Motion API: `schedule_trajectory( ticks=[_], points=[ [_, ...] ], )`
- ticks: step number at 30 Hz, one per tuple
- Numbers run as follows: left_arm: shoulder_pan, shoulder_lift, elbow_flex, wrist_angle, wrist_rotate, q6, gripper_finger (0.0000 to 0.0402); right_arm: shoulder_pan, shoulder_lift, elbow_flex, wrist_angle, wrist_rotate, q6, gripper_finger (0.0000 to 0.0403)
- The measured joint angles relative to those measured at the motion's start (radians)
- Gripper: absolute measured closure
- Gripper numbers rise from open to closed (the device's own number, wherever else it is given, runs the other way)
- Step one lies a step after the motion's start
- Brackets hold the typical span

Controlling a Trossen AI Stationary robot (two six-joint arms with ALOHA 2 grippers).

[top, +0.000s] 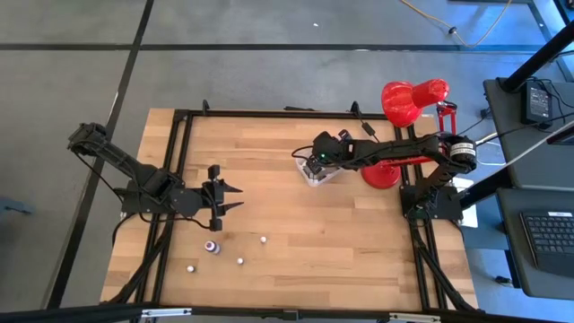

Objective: Pick & Place food coloring
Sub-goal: Put the big orange food coloring bottle in the transparent bin

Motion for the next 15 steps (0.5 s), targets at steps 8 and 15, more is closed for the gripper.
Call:
schedule_trajectory(
  ticks=[8,15],
  points=[
    [0.0,0.0,0.0,0.0,0.0,0.0,0.0253,0.0,0.0,0.0,0.0,0.0,0.0,0.0262],
    [0.0,0.0,0.0,0.0,0.0,0.0,0.0249,0.0,0.0,0.0,-0.001,0.008,0.044,0.0262]
  ],
)
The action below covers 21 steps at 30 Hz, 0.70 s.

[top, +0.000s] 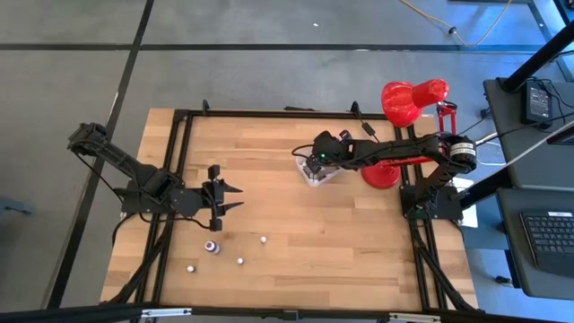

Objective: Pick & Place food coloring
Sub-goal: Put the big orange food coloring bottle in the transparent bin

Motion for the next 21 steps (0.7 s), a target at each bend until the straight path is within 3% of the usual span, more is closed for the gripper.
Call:
schedule_trajectory(
  ticks=[6,14,21],
  points=[
    [0.0,0.0,0.0,0.0,0.0,0.0,0.0252,0.0,0.0,0.0,0.0,0.0,-0.02,0.0254],
    [0.0,0.0,0.0,0.0,0.0,0.001,0.0249,0.0,0.0,0.0,0.001,0.003,-0.019,0.0189],
    [0.0,0.0,0.0,0.0,0.0,0.002,0.0253,0.0,-0.005,0.021,-0.004,0.015,-0.034,0.0167]
  ],
)
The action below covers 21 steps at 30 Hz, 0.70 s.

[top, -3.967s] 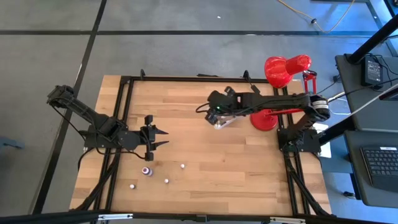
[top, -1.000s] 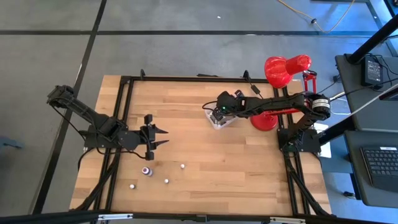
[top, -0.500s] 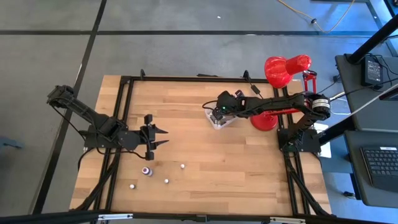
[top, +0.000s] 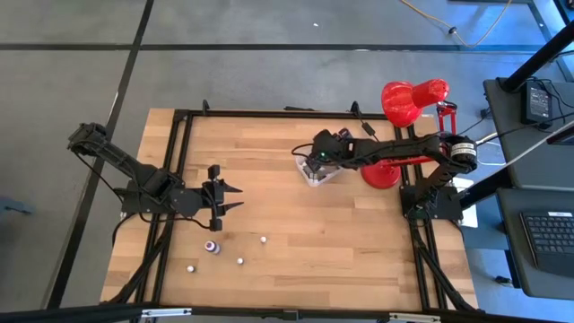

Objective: Pick & Place food coloring
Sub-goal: Put the big orange food coloring bottle in the transparent bin, then put the small red food coloring bottle in the transparent bin

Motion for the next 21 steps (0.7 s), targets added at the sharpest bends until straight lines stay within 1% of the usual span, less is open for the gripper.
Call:
schedule_trajectory(
  ticks=[7,10,13,16,21],
  points=[
    [0.0,0.0,0.0,0.0,0.002,0.0,0.025,0.0,0.0,0.078,-0.031,0.013,-0.089,0.0167],
    [0.0,0.0,0.0,0.0,0.002,0.0,0.0249,0.001,0.0,0.117,-0.036,0.013,-0.102,0.0166],
    [0.0,0.0,0.0,0.0,0.003,-0.001,0.0251,0.022,0.0,0.168,-0.033,-0.019,-0.148,0.0166],
    [0.0,0.0,0.0,0.013,0.013,-0.001,0.0253,0.075,0.0,0.212,-0.016,-0.143,-0.225,0.0166],
    [0.0,0.0,0.0,0.041,0.026,-0.002,0.025,0.217,0.0,0.224,0.121,-0.431,-0.301,0.0166]
  ],
)
